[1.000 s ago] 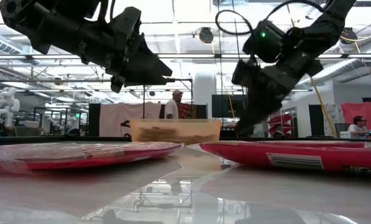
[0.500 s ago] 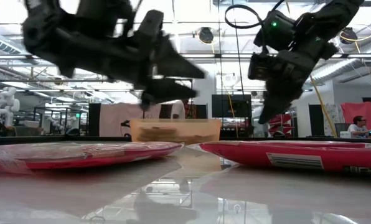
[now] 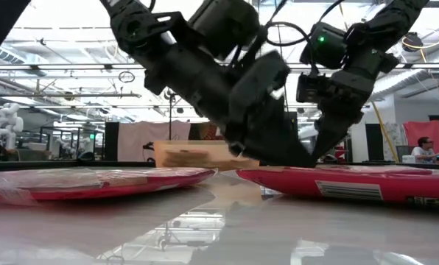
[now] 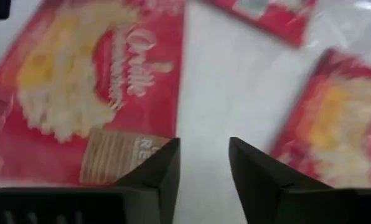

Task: Sort popcorn bags into baskets
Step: Put the red popcorn bag into the orange bin

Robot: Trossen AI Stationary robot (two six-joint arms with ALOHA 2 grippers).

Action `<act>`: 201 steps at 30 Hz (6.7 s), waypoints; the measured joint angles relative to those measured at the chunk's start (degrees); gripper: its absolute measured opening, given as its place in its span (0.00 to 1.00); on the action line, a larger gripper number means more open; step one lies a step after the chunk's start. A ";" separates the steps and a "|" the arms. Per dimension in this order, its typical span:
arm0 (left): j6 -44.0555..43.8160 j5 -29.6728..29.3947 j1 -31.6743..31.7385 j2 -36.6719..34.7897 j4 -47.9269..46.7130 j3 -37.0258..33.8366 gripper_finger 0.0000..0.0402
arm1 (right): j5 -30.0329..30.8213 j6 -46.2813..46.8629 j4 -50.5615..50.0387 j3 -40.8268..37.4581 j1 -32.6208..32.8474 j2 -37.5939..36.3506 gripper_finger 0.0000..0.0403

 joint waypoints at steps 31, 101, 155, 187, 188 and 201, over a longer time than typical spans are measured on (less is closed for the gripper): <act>5.17 -1.91 2.29 1.19 10.31 -0.15 0.19 | 2.53 16.29 -3.58 -5.71 1.22 -5.42 0.53; -9.61 -24.27 0.76 -38.47 38.78 -46.33 0.60 | 10.05 -5.22 49.90 17.60 -13.76 2.63 0.04; -8.80 -24.35 -5.34 -38.47 35.32 -46.33 0.42 | 11.95 8.67 43.11 21.62 -24.45 29.86 0.41; -29.09 -24.26 -13.33 -38.49 12.78 -46.31 0.73 | 7.89 0.37 45.57 -13.38 9.29 -8.41 0.54; -30.35 -24.26 -13.81 -38.49 12.18 -46.31 0.75 | 8.50 1.45 48.92 -15.53 10.90 -8.41 0.54; -46.60 -20.93 -22.94 -37.27 8.03 -45.88 0.74 | 22.94 3.15 56.85 -22.62 23.69 -8.35 0.54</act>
